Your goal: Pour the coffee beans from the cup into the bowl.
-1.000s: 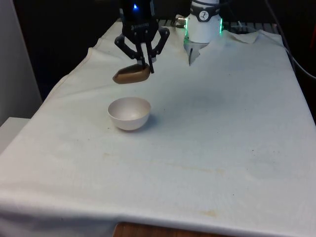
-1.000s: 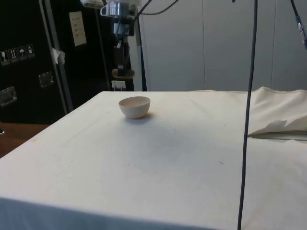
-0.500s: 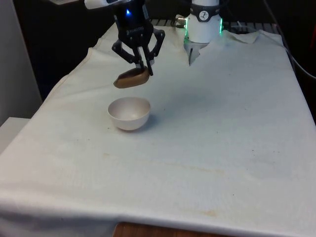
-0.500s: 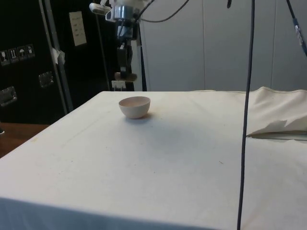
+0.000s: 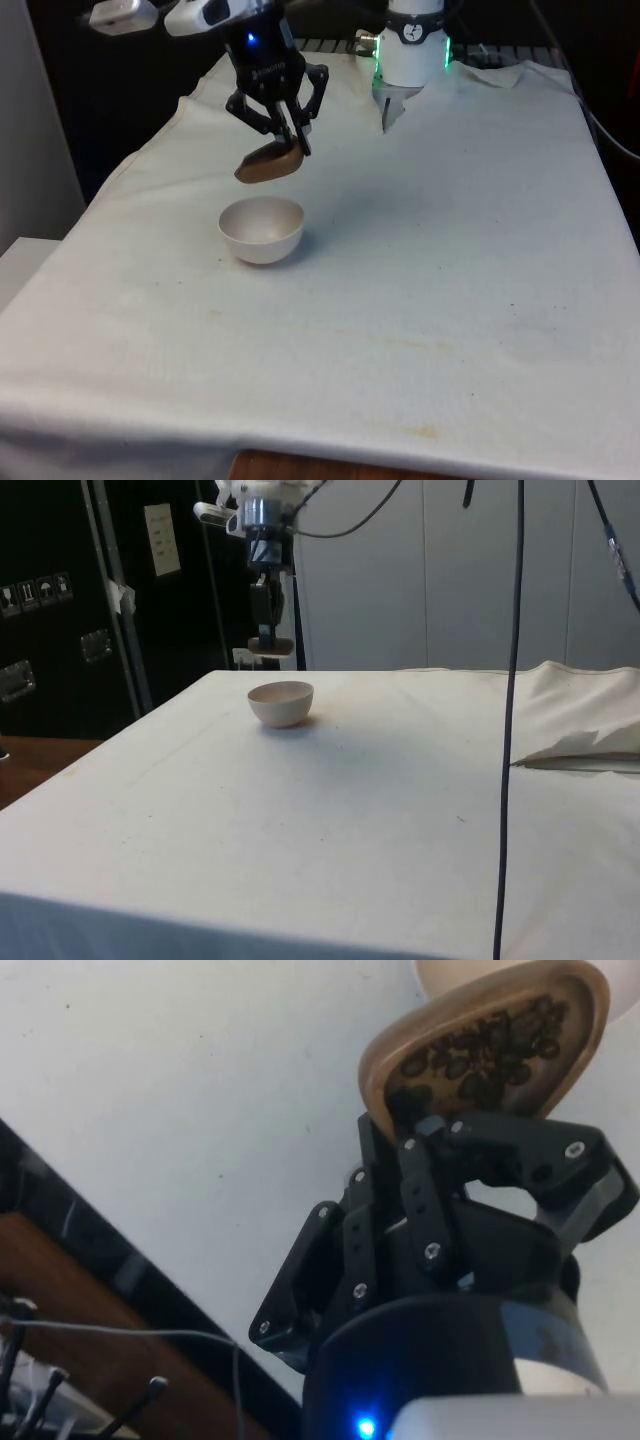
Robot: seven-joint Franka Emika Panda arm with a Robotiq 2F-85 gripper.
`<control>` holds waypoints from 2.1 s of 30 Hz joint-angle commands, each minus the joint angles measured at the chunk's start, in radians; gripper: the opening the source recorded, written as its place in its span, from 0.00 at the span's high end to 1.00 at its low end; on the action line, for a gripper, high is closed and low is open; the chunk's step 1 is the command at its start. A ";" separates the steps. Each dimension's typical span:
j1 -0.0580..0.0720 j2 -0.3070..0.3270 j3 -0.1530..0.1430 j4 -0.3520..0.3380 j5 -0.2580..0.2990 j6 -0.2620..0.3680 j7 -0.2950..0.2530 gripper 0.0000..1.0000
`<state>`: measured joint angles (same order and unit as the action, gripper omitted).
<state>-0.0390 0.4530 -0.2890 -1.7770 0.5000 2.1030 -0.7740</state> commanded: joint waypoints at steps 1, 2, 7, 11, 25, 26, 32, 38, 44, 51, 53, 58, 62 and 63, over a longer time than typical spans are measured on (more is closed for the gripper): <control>-0.008 0.007 0.003 0.010 0.013 -0.020 -0.004 1.00; -0.008 0.010 0.001 0.013 0.019 -0.026 -0.006 1.00; -0.003 0.022 -0.014 0.025 0.053 -0.047 -0.016 1.00; -0.012 0.040 -0.016 0.046 0.084 -0.076 -0.029 1.00; -0.012 0.109 -0.070 0.124 0.164 -0.151 -0.079 1.00; -0.020 0.115 -0.071 0.135 0.173 -0.171 -0.086 1.00; -0.023 0.134 -0.095 0.157 0.225 -0.219 -0.116 1.00; -0.024 0.149 -0.115 0.168 0.267 -0.259 -0.139 1.00; -0.018 0.160 -0.135 0.170 0.305 -0.278 -0.162 1.00; -0.030 0.177 -0.149 0.189 0.349 -0.333 -0.190 1.00; -0.031 0.179 -0.153 0.190 0.362 -0.343 -0.199 1.00; -0.033 0.186 -0.167 0.193 0.401 -0.374 -0.226 1.00; -0.034 0.191 -0.173 0.194 0.418 -0.387 -0.237 1.00; -0.035 0.193 -0.175 0.194 0.424 -0.392 -0.240 1.00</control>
<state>-0.0650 0.6400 -0.4690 -1.5930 0.9210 1.7260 -1.0160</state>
